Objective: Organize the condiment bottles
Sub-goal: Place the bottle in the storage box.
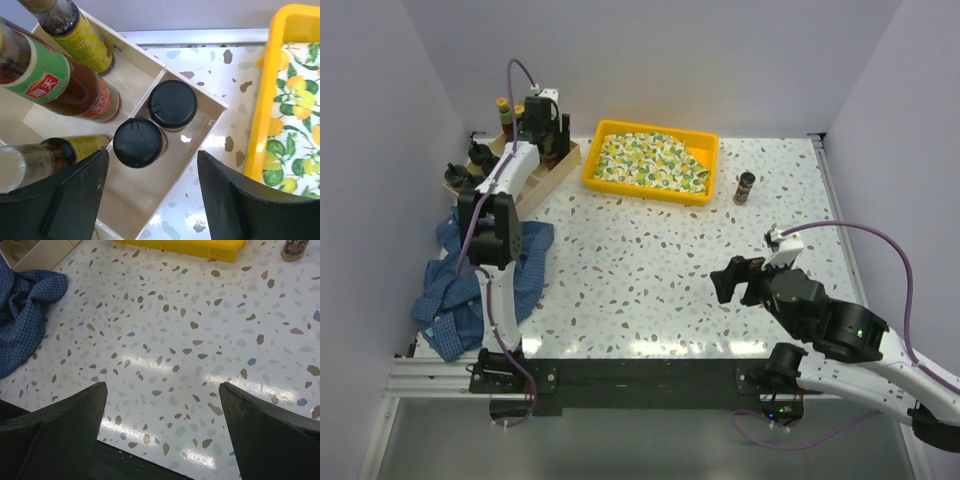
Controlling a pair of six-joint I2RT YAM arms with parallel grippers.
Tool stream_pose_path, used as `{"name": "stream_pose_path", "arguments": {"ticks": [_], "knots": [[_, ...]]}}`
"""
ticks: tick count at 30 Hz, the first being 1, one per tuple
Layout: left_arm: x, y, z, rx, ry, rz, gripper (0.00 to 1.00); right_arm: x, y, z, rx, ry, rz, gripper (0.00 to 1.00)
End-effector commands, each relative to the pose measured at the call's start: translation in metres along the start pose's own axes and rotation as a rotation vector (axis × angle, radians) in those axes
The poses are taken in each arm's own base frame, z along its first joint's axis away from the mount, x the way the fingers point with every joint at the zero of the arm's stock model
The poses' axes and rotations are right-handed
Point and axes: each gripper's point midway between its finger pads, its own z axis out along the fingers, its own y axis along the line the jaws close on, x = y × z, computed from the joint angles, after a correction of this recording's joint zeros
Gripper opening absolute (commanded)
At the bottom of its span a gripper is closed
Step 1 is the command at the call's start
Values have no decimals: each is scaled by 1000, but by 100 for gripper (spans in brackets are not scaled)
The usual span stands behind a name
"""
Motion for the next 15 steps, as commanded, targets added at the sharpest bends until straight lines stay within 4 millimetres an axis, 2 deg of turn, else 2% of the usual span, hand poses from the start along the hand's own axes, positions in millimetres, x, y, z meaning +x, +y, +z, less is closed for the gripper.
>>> {"name": "stream_pose_path", "arguments": {"ticks": [1, 5, 7, 8, 10, 11, 13, 14, 15], "knots": [[-96, -2, -71, 88, -219, -65, 77, -8, 4, -1, 0, -15, 38, 99], [-121, -21, -111, 214, -270, -89, 80, -1, 4, 6, 6, -12, 37, 98], [-124, -31, -125, 249, -269, -84, 83, 3, 2, 9, 31, -3, 43, 99], [-130, -37, -139, 276, -284, -78, 85, 4, 0, 10, 48, 2, 49, 99], [-124, -56, -153, 333, -268, -56, 89, 5, -4, 14, 110, 13, 61, 99], [-127, -63, -166, 360, -277, -49, 92, 5, -4, 16, 126, 19, 56, 99], [-113, -86, -177, 411, -245, -23, 99, 5, 1, 23, 139, 38, 32, 99], [-113, -103, -196, 449, -259, 0, 100, 5, 4, 25, 139, 45, 21, 99], [-97, -113, -197, 470, -227, 20, 100, 7, 6, 31, 150, 56, 7, 99]]}}
